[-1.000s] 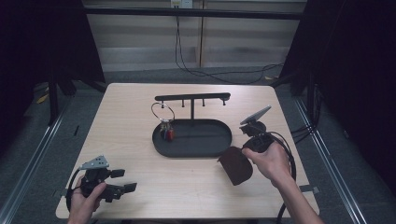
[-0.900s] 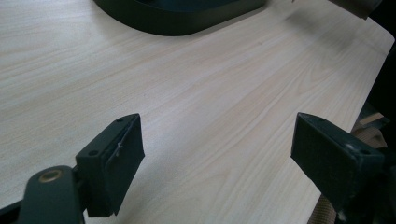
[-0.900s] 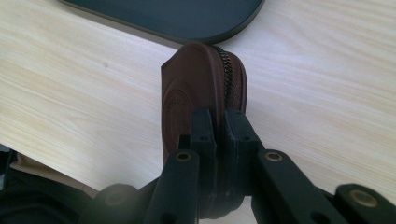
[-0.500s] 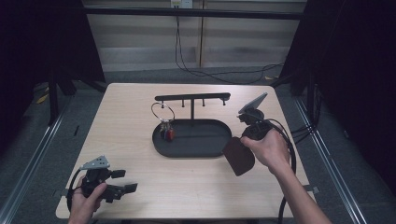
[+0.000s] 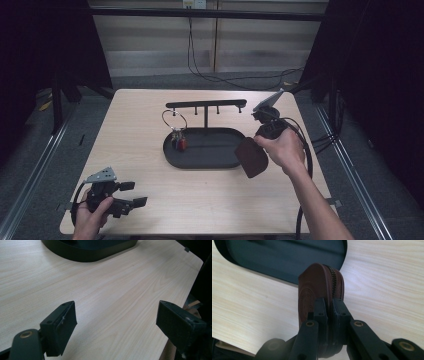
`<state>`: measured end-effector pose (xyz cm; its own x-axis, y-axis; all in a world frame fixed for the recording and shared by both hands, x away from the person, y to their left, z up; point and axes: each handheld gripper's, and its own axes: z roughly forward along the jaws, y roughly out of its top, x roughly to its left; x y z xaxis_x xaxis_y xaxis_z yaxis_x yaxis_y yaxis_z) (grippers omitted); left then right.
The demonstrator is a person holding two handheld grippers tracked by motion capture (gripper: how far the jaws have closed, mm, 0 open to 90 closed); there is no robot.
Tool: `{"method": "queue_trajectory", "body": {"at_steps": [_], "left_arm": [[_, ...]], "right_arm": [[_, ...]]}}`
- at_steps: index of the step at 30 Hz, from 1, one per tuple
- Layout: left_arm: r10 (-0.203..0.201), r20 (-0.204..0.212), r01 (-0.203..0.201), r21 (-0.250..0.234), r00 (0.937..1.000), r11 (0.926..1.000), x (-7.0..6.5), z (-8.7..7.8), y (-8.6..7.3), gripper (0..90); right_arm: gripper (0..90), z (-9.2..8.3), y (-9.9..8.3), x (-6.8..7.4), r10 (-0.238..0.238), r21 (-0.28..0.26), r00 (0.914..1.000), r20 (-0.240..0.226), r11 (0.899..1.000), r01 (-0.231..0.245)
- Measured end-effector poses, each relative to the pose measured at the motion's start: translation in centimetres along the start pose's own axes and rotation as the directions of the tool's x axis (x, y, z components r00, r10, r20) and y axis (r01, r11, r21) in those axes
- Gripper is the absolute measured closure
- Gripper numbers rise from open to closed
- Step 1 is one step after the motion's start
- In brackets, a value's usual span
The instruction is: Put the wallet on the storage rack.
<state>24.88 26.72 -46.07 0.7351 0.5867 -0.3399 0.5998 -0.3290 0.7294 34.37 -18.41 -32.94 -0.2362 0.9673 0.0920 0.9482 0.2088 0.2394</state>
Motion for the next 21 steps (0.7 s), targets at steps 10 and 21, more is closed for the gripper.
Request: {"method": "queue_trajectory", "body": {"at_steps": [10,21], "left_arm": [[-0.002,-0.002,0.002,0.005,1.0000,1.0000,0.1,0.0,0.0,16.4],[-0.003,-0.003,0.003,0.012,1.0000,0.9999,0.1,0.1,0.0,16.3]], "right_arm": [[83.3,0.6,1.5,0.0,0.002,0.004,1.0000,-0.005,1.000,-0.002],[83.3,0.6,2.9,-0.7,0.035,-0.024,0.9992,-0.018,0.999,-0.036]]}}
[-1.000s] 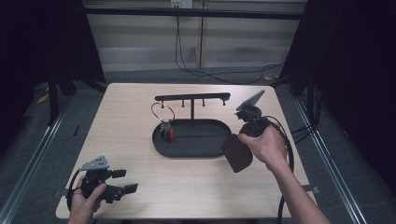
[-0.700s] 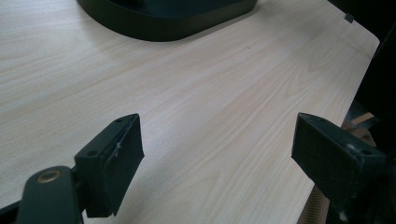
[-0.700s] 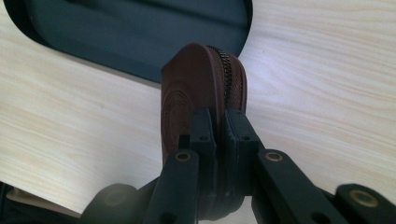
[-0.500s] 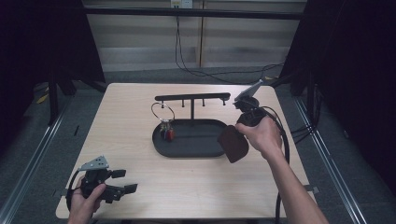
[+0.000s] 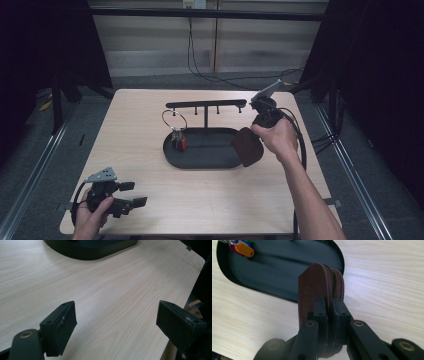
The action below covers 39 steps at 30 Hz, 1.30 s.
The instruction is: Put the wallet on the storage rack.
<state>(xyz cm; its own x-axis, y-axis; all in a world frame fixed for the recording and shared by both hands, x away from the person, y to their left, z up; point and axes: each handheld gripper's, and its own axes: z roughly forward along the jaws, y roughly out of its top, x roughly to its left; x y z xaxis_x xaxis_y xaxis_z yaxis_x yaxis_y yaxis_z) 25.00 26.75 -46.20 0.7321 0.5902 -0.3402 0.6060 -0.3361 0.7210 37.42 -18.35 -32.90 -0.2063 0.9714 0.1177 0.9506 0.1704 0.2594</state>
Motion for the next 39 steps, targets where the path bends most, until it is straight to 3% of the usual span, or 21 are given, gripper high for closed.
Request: {"method": "queue_trajectory", "body": {"at_steps": [7,12,17,27,28,39], "left_arm": [[-0.003,-0.003,0.003,-0.002,1.0000,1.0000,0.0,0.0,0.0,16.3],[-0.008,-0.002,0.008,-0.003,1.0000,1.0000,0.0,0.0,0.0,16.3],[-0.003,-0.004,0.003,-0.008,1.0000,1.0000,0.1,-0.1,0.0,16.4],[-0.002,-0.006,0.002,-0.005,1.0000,1.0000,0.0,-0.1,0.0,16.3],[-0.003,-0.006,0.002,-0.007,1.0000,1.0000,0.0,-0.1,0.0,16.3],[-0.003,-0.003,0.003,-0.001,1.0000,1.0000,0.0,-0.1,0.0,16.3]], "right_arm": [[83.3,0.4,0.8,-0.3,0.018,-0.035,0.9993,-0.032,0.999,-0.019],[83.4,1.0,1.5,-0.6,0.056,-0.063,0.9961,-0.067,0.996,-0.061],[83.5,2.1,2.0,-0.8,0.111,-0.085,0.9879,-0.108,0.989,-0.120],[83.7,3.8,1.9,-1.6,0.149,-0.104,0.9757,-0.161,0.980,-0.167],[83.7,4.1,1.8,-1.7,0.162,-0.111,0.9696,-0.184,0.977,-0.184],[83.8,6.8,1.3,-1.6,0.194,-0.120,0.9561,-0.219,0.967,-0.224]]}}
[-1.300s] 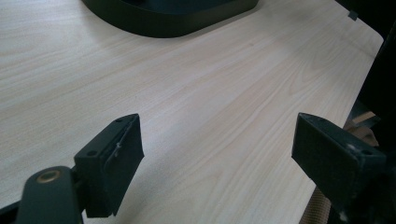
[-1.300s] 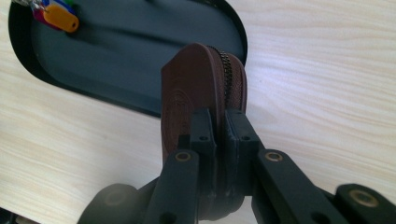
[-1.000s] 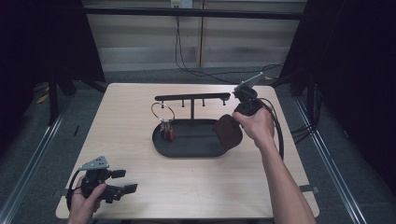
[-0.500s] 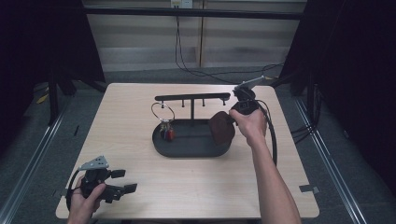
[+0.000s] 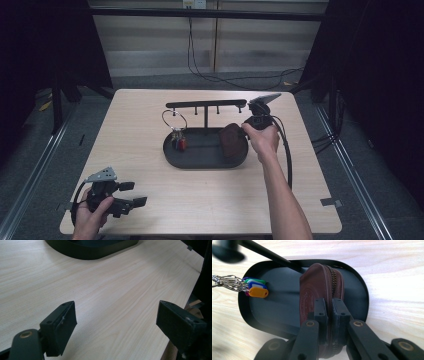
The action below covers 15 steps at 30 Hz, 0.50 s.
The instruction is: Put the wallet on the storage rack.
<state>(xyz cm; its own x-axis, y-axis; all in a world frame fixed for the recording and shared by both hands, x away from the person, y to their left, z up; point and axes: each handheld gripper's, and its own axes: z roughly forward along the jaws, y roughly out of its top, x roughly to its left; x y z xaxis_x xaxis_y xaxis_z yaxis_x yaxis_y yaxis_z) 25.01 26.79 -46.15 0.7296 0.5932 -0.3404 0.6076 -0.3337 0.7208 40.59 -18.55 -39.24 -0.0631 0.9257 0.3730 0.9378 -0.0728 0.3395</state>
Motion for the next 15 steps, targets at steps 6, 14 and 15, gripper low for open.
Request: {"method": "queue_trajectory", "body": {"at_steps": [6,14,15], "left_arm": [[0.000,-0.001,0.000,-0.001,1.0000,1.0000,0.1,-0.1,0.0,16.4],[-0.002,-0.001,0.002,-0.001,1.0000,1.0000,0.1,0.0,0.0,16.3],[-0.002,-0.002,0.002,-0.002,1.0000,1.0000,0.1,0.0,0.0,16.3]], "right_arm": [[83.8,0.7,-0.1,-0.5,0.019,-0.011,0.9996,-0.023,1.000,-0.019],[83.7,2.5,-0.7,-1.4,0.032,-0.031,0.9974,-0.065,0.999,-0.034],[83.7,2.5,-0.7,-1.4,0.032,-0.031,0.9974,-0.065,0.999,-0.034]]}}
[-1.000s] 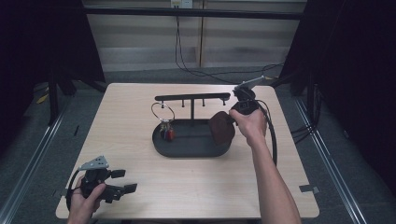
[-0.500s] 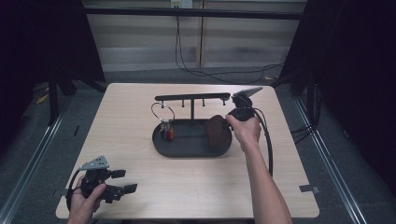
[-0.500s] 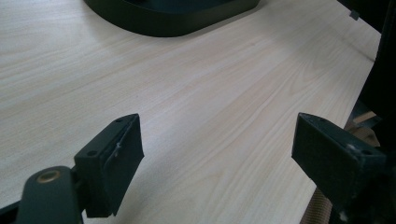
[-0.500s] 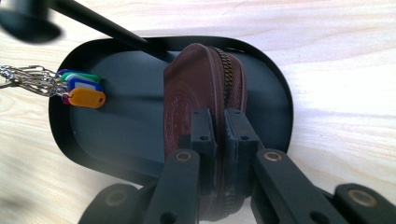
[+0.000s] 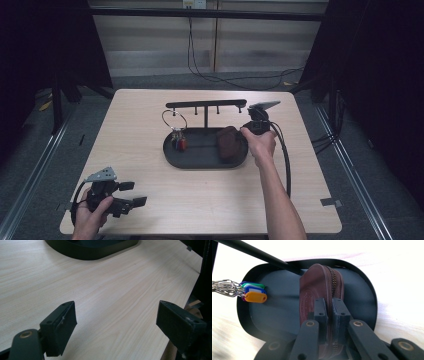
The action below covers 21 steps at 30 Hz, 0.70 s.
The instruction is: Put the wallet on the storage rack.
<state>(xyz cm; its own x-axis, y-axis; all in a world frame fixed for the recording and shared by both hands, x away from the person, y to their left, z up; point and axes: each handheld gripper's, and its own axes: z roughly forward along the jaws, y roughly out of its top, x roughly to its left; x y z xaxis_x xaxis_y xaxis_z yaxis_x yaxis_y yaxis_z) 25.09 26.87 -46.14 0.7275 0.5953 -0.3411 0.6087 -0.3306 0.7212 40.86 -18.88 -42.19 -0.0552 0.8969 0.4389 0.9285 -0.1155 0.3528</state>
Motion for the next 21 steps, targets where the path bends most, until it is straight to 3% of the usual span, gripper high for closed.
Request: {"method": "queue_trajectory", "body": {"at_steps": [3,4,9,14,21], "left_arm": [[-0.004,-0.003,0.004,-0.007,1.0000,1.0000,0.0,-0.1,0.0,16.3],[-0.009,-0.002,0.009,-0.008,1.0000,0.9999,0.1,-0.1,0.0,16.4],[-0.003,0.002,0.003,-0.009,1.0000,1.0000,0.1,-0.1,0.0,16.4],[-0.004,-0.001,0.004,0.001,1.0000,1.0000,0.1,0.1,0.1,16.4],[0.001,-0.001,-0.001,0.003,1.0000,1.0000,0.1,0.1,0.1,16.3]], "right_arm": [[83.5,0.7,-0.4,-0.3,-0.001,0.004,0.9998,-0.018,1.000,0.001],[83.3,1.0,-0.6,-0.3,-0.011,0.006,0.9999,0.012,1.000,0.011],[81.6,1.2,-0.7,-0.7,0.003,-0.007,1.0000,-0.002,1.000,-0.003],[78.6,1.3,-0.8,-1.5,0.000,0.001,0.9997,0.026,1.000,0.000],[68.4,0.7,-0.7,-1.5,-0.021,-0.021,0.9990,0.041,1.000,0.021]]}}
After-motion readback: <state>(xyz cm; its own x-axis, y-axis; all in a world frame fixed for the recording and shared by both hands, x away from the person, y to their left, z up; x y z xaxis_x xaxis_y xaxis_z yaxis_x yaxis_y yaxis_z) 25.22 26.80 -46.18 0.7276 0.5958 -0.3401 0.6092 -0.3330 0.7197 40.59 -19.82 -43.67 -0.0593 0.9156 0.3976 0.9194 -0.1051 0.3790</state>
